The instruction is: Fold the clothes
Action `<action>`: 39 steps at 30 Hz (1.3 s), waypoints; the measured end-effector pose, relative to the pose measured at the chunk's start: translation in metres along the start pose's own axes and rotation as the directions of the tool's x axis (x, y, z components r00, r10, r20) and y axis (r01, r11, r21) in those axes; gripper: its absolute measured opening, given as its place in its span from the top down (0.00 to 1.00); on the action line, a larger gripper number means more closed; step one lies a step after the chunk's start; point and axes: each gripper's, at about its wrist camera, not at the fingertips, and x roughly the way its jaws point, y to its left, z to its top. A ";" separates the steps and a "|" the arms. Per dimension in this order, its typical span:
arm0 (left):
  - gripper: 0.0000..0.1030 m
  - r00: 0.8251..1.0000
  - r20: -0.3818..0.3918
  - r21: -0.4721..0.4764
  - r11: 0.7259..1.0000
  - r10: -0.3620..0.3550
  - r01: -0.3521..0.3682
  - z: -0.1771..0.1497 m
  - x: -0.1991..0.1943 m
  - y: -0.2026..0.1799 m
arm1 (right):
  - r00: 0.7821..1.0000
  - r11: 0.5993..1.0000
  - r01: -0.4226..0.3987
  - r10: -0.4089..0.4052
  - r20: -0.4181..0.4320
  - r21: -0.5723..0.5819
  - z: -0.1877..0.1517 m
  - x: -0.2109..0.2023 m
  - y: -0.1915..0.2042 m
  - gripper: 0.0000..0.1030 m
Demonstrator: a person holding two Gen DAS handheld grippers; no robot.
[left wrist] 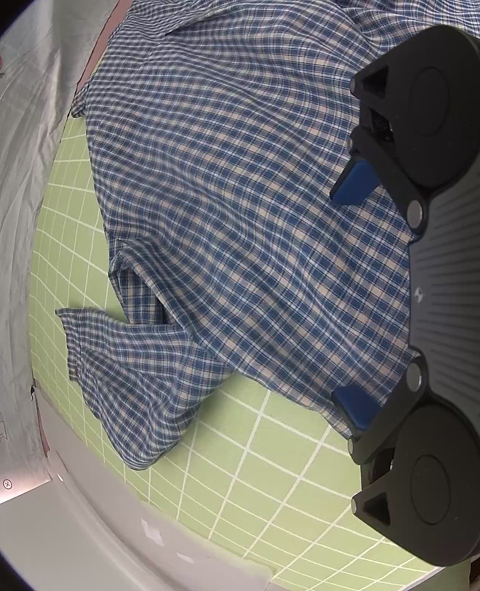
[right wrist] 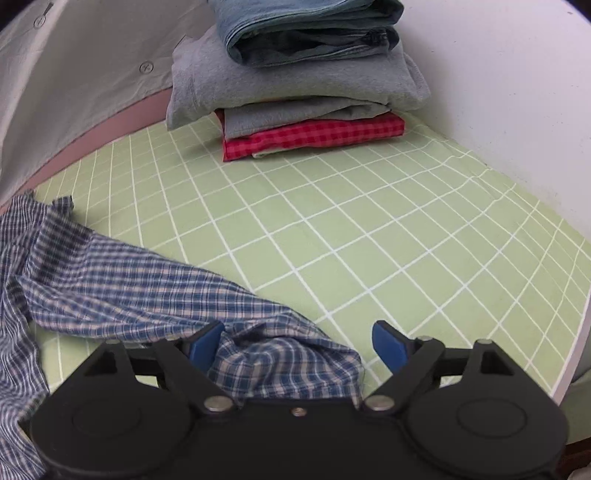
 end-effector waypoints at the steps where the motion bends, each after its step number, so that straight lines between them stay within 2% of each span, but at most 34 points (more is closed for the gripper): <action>1: 0.00 1.000 -0.001 -0.009 1.000 -0.005 0.005 0.000 0.000 0.001 | 1.000 0.999 -0.001 0.001 -0.011 -0.035 -0.001 0.002 0.003 0.16; 4: 0.00 1.000 -0.005 -0.042 0.999 -0.020 0.020 -0.001 0.002 0.005 | 1.000 0.993 0.006 -0.009 -0.026 -0.117 -0.003 0.006 0.008 0.16; 7: 0.00 1.000 -0.008 -0.053 0.998 -0.027 0.027 -0.001 0.003 0.007 | 0.999 0.991 0.024 -0.027 -0.020 -0.134 0.004 0.011 0.003 0.15; 10: 0.00 0.999 -0.012 -0.052 0.998 -0.031 0.031 0.001 0.004 0.007 | 0.999 0.991 -0.017 0.013 -0.033 -0.129 0.014 0.017 -0.003 0.15; 12: 0.00 0.999 -0.012 -0.054 0.998 -0.032 0.031 0.001 0.005 0.008 | 0.998 0.984 -0.045 0.038 -0.044 -0.172 0.018 0.021 -0.002 0.19; 14: 0.00 0.999 -0.012 -0.056 0.998 -0.032 0.032 0.001 0.006 0.008 | 0.998 0.970 -0.053 0.041 -0.055 -0.239 0.019 0.024 0.004 0.42; 15: 0.00 0.999 -0.012 -0.057 0.998 -0.033 0.032 0.001 0.006 0.008 | 0.997 0.963 -0.068 0.054 -0.060 -0.259 0.021 0.025 0.006 0.48; 16: 0.00 0.999 -0.012 -0.058 0.998 -0.033 0.032 0.001 0.007 0.009 | 0.996 0.959 -0.085 0.071 -0.063 -0.272 0.023 0.025 0.008 0.58; 17: 0.00 0.999 -0.011 -0.059 0.998 -0.033 0.032 0.001 0.007 0.009 | 0.994 0.954 -0.102 0.087 -0.065 -0.282 0.025 0.025 0.009 0.74; 19: 0.00 0.999 -0.011 -0.062 0.998 -0.033 0.032 0.001 0.008 0.009 | 0.996 0.946 -0.086 0.076 -0.042 -0.312 0.030 0.024 0.012 0.94; 21: 0.00 0.999 -0.011 -0.063 0.997 -0.033 0.033 0.001 0.008 0.010 | 0.999 0.943 -0.037 0.044 0.013 -0.332 0.039 0.022 0.013 0.96; 23: 0.00 0.999 -0.011 -0.063 0.997 -0.034 0.033 0.001 0.009 0.009 | 0.994 0.948 0.031 0.003 0.107 -0.317 0.052 0.011 0.011 0.97; 25: 0.00 0.999 -0.010 -0.063 0.997 -0.034 0.033 0.001 0.008 0.009 | 0.979 0.951 0.099 -0.040 0.201 -0.292 0.065 -0.002 0.008 0.97; 31: 0.00 1.000 0.000 -0.075 0.997 -0.029 0.029 0.000 0.007 0.010 | 0.934 0.906 0.235 -0.110 0.339 -0.352 0.056 -0.025 0.035 0.97; 34: 0.00 1.000 0.000 -0.072 0.997 -0.030 0.030 0.000 0.007 0.009 | 0.983 0.899 0.103 -0.026 0.184 -0.425 0.027 -0.006 0.048 0.96; 36: 0.00 0.999 -0.004 -0.069 0.997 -0.031 0.031 0.001 0.008 0.009 | 0.993 0.897 0.052 0.002 0.120 -0.440 0.011 -0.001 0.058 0.92; 38: 0.00 0.999 -0.007 -0.069 0.997 -0.032 0.031 0.002 0.008 0.009 | 0.996 0.905 0.017 0.023 0.089 -0.425 0.002 -0.002 0.062 0.76; 39: 0.00 0.999 -0.007 -0.070 0.997 -0.031 0.031 0.002 0.008 0.008 | 0.995 0.917 0.008 0.032 0.093 -0.399 0.002 -0.006 0.062 0.72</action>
